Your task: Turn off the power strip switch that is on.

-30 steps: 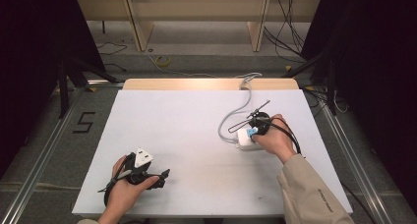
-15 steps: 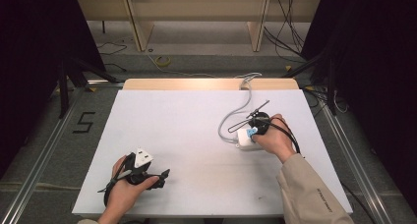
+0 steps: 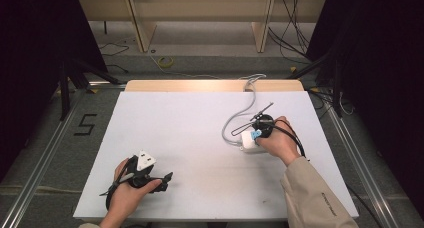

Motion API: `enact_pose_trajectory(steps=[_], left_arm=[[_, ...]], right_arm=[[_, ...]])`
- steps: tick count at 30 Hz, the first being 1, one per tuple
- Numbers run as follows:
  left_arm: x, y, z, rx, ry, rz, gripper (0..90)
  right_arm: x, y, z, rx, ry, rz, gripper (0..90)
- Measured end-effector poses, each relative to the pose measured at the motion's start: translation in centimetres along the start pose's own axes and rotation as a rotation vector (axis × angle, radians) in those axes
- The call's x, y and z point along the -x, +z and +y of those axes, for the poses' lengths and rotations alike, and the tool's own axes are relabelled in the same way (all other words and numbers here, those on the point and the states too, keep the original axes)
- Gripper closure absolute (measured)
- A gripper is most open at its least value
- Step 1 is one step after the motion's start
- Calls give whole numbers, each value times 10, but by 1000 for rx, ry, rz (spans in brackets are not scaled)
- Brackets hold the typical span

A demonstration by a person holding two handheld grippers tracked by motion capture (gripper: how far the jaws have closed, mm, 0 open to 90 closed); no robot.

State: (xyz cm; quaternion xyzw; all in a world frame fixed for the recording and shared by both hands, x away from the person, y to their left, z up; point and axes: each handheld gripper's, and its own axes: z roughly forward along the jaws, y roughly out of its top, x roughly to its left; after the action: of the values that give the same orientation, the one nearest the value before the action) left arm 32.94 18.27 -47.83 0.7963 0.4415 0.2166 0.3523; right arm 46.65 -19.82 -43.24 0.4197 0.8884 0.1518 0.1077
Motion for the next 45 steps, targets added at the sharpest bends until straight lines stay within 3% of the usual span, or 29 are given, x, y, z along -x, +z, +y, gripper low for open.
enact_pose_trajectory(steps=[23,28,32,45], left_arm=[[-1,0,0,-1,-2,-2,75],[-2,1,-1,2,-9,-1,75],[-1,1,-1,1,-11,-2,75],[-2,1,-1,0,-16,-1,79]], right_arm=[[3,-1,-2,20,24,18,900],[4,-9,-12,157,47,14,900],[2,-12,-26,227,58,34,878],[-7,-22,-68,356,49,84,734]])
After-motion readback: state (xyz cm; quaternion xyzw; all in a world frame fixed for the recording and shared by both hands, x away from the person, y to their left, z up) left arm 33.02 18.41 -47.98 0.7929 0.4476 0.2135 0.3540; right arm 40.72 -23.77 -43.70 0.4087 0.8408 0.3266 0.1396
